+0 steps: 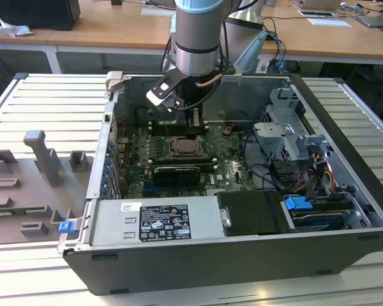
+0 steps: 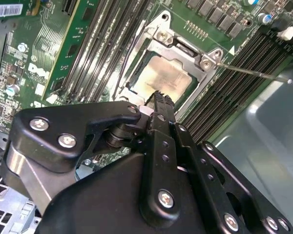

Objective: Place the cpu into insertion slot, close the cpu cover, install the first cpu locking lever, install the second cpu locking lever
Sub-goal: 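Close the cpu cover, then install the first cpu locking lever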

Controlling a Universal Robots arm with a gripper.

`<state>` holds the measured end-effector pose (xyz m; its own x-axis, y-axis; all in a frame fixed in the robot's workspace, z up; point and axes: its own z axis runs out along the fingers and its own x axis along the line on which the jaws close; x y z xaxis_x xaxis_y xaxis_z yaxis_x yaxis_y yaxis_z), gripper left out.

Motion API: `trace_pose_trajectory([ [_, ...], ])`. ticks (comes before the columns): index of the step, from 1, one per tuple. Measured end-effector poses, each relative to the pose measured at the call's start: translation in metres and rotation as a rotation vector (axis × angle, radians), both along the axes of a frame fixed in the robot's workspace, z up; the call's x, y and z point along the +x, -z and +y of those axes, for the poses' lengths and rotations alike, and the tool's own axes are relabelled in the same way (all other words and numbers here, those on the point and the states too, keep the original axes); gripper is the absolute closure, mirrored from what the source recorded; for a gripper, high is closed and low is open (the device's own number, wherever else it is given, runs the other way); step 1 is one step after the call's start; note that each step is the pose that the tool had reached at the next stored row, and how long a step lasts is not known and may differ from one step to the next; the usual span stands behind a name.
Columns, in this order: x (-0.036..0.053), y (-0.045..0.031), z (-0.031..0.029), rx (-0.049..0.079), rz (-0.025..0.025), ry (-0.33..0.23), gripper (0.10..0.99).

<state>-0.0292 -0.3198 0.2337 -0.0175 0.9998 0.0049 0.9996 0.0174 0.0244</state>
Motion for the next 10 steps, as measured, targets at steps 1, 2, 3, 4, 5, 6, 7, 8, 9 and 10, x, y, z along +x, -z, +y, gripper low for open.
trace_pose_trajectory([
  [1, -0.0011, 0.0001, 0.0, 0.0, 0.0, 0.0, 0.98],
  [2, -0.0024, 0.0003, 0.0, 0.0, -0.0001, 0.0, 0.98],
  [3, -0.0033, 0.0003, 0.0, 0.0, -0.0001, 0.0, 0.98],
  [4, -0.0041, 0.0003, 0.0, 0.0, 0.0, 0.0, 0.98],
  [5, -0.0052, 0.0003, 0.0, 0.0, -0.0001, 0.0, 0.98],
  [6, -0.0063, 0.0004, 0.0, 0.0, 0.0, 0.0, 0.98],
  [7, -0.0077, 0.0004, 0.0, 0.0, 0.0, 0.0, 0.98],
  [8, -0.0094, 0.0004, 0.0, 0.0, 0.0, 0.0, 0.98],
  [9, -0.0115, 0.0004, 0.0, 0.0, 0.0, 0.0, 0.98],
  [10, -0.0129, 0.0003, 0.0, 0.0, 0.0001, 0.0, 0.98],
])
